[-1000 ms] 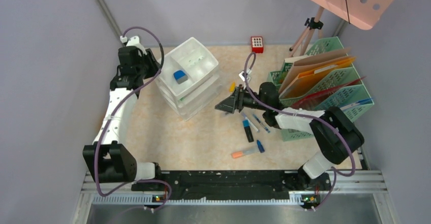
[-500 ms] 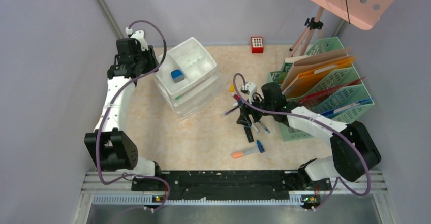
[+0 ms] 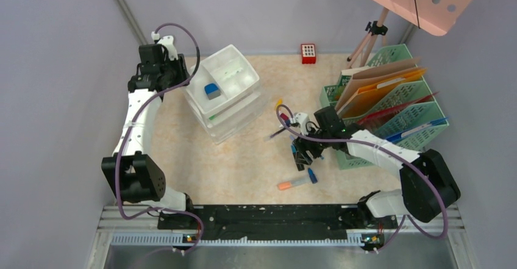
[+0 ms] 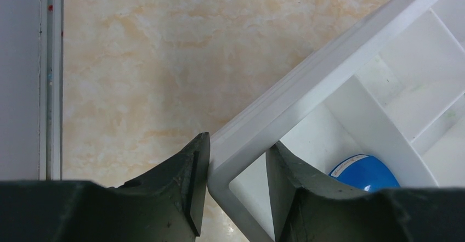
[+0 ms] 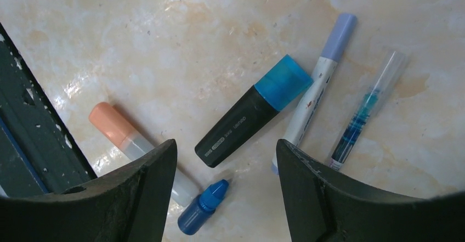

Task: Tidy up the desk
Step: Pick up the stationery from the center of the board.

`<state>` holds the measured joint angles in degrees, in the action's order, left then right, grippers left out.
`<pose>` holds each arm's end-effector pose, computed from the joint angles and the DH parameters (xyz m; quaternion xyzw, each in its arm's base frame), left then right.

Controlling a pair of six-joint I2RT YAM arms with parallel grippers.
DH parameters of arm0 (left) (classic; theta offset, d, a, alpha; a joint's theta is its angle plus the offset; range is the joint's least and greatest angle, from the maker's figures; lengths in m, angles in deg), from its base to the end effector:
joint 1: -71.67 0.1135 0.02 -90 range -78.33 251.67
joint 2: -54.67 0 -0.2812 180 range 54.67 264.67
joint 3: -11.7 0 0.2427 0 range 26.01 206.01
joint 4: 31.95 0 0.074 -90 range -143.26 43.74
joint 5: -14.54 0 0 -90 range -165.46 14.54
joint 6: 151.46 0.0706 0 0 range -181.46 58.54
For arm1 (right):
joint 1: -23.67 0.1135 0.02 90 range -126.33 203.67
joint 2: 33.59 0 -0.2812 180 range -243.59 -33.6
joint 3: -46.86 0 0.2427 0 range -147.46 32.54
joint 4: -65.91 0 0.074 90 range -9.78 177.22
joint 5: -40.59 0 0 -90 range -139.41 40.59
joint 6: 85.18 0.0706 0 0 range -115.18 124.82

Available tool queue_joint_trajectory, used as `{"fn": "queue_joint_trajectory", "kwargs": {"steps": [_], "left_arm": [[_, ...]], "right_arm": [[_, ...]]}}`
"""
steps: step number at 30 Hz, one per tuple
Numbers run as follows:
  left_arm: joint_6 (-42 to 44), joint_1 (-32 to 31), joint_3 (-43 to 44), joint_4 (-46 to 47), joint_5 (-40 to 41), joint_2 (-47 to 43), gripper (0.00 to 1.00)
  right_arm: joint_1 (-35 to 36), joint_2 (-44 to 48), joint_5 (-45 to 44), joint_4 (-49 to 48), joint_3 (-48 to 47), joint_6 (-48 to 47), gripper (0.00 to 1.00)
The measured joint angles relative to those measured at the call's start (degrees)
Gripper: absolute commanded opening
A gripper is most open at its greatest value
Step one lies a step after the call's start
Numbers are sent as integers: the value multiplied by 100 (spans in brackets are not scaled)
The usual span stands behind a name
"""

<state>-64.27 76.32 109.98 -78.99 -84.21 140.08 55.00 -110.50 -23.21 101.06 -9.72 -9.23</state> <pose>0.3528 0.0179 0.3671 -0.0217 0.8815 -0.0599 0.4678 0.2074 0.1627 0.1899 -0.4208 0.8322 0.2574 0.2532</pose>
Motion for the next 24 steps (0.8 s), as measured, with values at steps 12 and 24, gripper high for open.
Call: {"fn": "queue_joint_trajectory", "kwargs": {"steps": [12,24], "left_arm": [[-2,26,39,-160,4,50,60],[-24,26,39,-160,-4,50,60]], "right_arm": [[59,-385,35,131,28,-28,64],[291,-955,-249,116,-227,111,63]]}}
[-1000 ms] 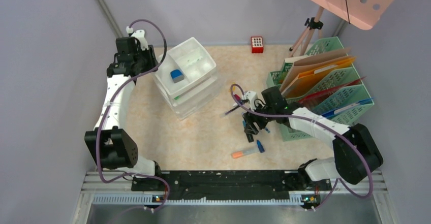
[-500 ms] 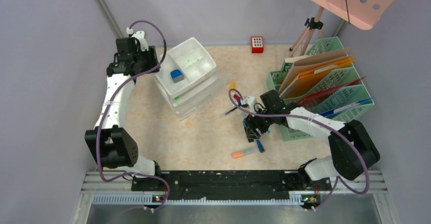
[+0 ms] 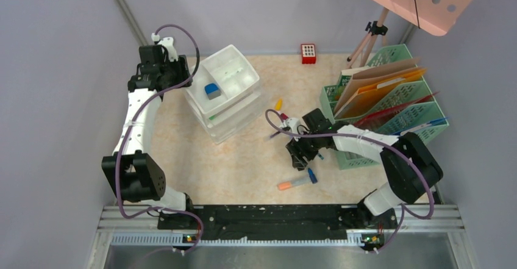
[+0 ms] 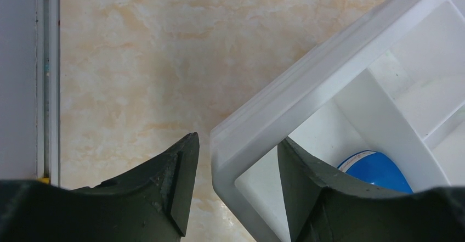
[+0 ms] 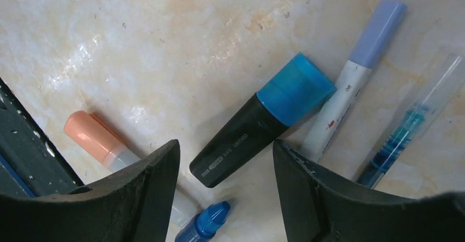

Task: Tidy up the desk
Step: Pick up the stationery from the center of the board.

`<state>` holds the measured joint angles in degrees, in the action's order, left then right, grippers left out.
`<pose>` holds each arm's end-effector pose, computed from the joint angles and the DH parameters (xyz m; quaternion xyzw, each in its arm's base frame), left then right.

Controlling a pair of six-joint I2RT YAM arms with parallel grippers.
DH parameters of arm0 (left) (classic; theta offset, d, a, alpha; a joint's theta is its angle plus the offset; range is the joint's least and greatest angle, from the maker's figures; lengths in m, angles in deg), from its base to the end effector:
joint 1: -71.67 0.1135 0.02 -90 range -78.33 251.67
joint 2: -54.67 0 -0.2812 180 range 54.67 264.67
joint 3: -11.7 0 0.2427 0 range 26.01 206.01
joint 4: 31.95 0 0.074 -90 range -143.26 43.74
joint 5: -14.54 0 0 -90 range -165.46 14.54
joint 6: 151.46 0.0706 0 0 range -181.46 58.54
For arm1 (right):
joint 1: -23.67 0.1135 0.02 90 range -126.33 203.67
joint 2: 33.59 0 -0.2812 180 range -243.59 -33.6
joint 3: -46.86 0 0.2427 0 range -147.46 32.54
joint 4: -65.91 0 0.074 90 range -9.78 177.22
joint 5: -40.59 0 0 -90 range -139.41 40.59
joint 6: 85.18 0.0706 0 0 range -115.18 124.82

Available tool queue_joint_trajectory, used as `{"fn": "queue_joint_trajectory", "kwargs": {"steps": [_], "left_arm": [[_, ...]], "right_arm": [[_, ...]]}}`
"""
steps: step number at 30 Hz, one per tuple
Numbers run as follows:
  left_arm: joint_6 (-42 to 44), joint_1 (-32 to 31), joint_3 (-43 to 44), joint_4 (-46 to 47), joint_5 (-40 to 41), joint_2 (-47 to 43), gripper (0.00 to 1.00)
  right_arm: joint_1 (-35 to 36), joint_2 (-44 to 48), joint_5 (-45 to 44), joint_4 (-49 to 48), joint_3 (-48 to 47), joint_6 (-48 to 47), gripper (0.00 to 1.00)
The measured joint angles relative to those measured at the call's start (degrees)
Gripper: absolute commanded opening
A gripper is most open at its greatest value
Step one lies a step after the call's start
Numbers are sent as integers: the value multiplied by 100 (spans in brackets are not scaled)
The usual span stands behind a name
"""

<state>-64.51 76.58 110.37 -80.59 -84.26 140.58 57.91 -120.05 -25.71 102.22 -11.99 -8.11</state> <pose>0.3528 0.0195 0.3633 -0.0268 0.8882 -0.0609 0.4546 0.2144 0.1802 0.1572 -0.4239 0.8553 0.2374 0.1800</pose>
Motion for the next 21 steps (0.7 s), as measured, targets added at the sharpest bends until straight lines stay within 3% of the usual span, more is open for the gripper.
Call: {"fn": "queue_joint_trajectory", "kwargs": {"steps": [12,21], "left_arm": [[-9,0,-2,0,-35,-4,61],[-2,0,-2,2,-28,-26,61]], "right_arm": [[564,-317,-1123,-273,-289,48,52],[769,-404,-1690,-306,-361,-55,35]]}}
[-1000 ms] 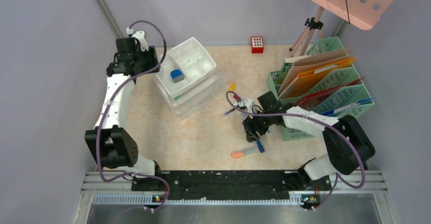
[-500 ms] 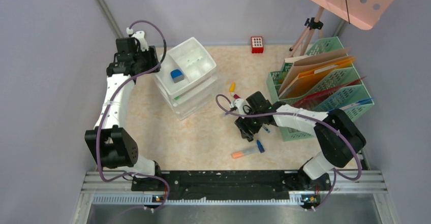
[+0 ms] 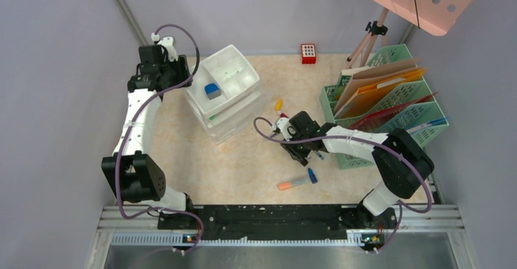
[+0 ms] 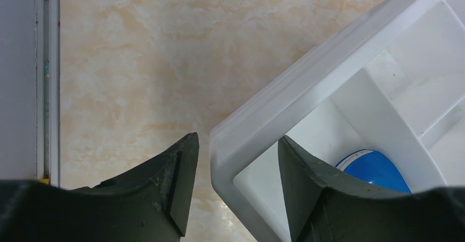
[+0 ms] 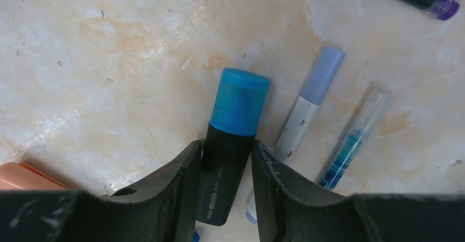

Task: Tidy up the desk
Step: Pick up the stationery from the center of the board, then place the stationery in the drawer.

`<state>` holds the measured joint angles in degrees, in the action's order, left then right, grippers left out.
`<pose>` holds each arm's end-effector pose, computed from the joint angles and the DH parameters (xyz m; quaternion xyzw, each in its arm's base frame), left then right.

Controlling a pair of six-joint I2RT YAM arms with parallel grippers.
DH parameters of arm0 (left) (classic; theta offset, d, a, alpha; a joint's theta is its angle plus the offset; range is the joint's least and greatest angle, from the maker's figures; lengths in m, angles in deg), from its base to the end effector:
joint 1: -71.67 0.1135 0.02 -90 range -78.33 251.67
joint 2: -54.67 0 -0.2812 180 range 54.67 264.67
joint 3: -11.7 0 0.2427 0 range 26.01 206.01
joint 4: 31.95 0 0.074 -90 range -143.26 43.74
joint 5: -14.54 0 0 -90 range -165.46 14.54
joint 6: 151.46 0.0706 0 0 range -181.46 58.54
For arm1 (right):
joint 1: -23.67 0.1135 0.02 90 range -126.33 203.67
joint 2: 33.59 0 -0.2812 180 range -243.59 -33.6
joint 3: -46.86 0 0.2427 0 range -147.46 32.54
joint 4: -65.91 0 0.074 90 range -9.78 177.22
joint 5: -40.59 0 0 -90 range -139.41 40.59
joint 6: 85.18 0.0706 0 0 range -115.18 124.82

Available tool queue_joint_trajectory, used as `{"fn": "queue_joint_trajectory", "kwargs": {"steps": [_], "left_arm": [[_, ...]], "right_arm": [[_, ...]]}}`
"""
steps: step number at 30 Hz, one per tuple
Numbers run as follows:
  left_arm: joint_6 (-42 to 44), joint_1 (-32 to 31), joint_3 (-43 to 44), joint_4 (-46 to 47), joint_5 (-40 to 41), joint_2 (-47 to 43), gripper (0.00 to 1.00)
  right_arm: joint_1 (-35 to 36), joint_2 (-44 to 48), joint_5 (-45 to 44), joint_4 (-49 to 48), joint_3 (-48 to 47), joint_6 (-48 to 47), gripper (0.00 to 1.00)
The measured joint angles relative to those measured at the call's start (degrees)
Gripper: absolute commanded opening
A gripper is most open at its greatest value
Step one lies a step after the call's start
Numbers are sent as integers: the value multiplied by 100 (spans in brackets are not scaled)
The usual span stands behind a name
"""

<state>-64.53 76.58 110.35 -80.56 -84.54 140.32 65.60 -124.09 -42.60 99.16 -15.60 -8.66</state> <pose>0.3517 0.0190 0.3648 -0.0256 0.8870 -0.0631 0.4567 0.2220 0.2106 0.1542 -0.4626 0.8494 0.1166 0.2258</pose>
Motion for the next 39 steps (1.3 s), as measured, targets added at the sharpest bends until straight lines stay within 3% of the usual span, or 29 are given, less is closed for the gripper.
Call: {"fn": "queue_joint_trajectory", "kwargs": {"steps": [7,17,29,39], "left_arm": [[7,0,0,-2,48,0,62],[133,11,214,-52,181,-2,69],[146,26,601,-227,201,-153,72],[107,26,645,-365,166,-369,73]], "right_arm": [[35,-81,28,221,-179,-28,16],[35,-52,833,1134,-1648,-326,5],[42,-81,911,2282,-4474,-2011,5],[44,-929,868,2629,-5611,-3733,5]]}}
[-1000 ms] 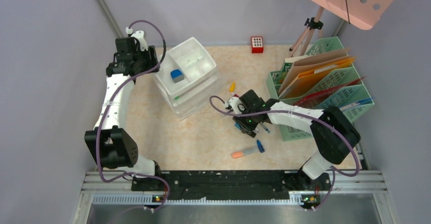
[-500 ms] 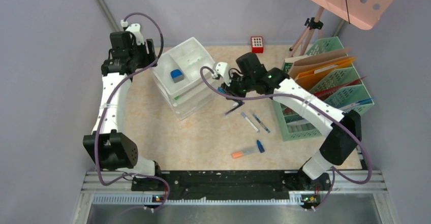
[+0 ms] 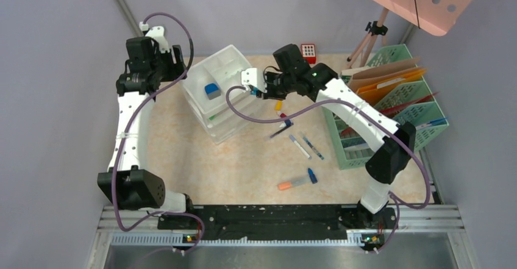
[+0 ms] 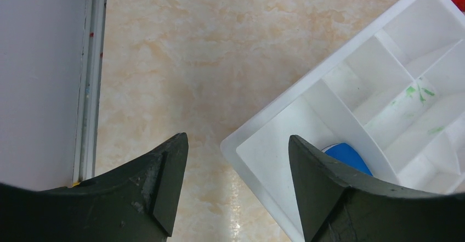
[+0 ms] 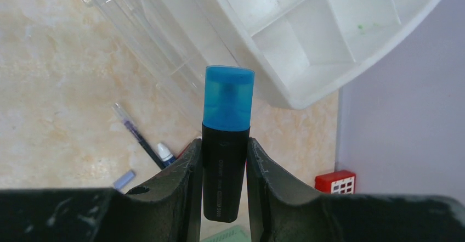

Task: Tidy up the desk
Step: Place the stationery in the drawer.

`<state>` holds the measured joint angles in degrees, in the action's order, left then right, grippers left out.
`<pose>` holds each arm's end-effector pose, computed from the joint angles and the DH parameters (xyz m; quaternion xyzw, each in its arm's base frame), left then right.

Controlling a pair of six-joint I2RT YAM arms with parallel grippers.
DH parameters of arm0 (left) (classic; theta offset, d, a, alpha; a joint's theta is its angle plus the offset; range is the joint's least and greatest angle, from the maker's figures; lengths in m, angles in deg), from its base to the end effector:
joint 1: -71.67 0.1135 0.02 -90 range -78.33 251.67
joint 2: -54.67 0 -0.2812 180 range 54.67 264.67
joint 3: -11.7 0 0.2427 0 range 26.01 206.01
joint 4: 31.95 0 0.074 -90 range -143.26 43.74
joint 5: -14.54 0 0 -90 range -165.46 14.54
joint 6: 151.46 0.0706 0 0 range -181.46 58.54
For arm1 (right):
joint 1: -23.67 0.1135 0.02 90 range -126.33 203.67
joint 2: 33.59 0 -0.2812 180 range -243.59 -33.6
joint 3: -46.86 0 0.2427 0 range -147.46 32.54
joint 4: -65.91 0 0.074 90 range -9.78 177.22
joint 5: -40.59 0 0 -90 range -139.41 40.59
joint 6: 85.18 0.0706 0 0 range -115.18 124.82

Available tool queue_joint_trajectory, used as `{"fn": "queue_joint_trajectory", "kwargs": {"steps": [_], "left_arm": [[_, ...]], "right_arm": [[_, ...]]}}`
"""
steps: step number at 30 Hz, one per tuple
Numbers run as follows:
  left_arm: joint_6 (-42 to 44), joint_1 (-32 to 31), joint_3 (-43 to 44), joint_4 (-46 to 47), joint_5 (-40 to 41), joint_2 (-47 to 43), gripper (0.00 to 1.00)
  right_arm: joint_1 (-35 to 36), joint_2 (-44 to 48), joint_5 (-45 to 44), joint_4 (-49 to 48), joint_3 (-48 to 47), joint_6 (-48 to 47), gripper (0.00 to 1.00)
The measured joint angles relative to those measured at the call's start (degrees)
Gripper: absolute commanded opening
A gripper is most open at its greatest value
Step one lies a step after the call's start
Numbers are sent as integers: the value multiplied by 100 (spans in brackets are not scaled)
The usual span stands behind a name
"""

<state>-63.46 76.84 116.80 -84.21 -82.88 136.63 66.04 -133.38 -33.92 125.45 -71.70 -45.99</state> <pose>0.3291 0.0206 0.4172 -0.0211 0.8607 -0.0418 0.5069 0.2866 0.2870 0.3759 -0.6930 0.5783 0.0918 0.4206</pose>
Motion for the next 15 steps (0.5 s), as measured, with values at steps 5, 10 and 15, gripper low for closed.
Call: {"fn": "queue_joint_trajectory", "kwargs": {"steps": [5,10,15], "left_arm": [[7,0,0,-26,24,-59,73],[46,4,0,-28,76,-81,73],[48,4,0,-28,105,-83,73]], "right_arm": [[0,-190,153,31,-92,-745,5],[2,-197,424,59,-177,-1381,4],[83,-199,577,66,-201,-1871,5]]}}
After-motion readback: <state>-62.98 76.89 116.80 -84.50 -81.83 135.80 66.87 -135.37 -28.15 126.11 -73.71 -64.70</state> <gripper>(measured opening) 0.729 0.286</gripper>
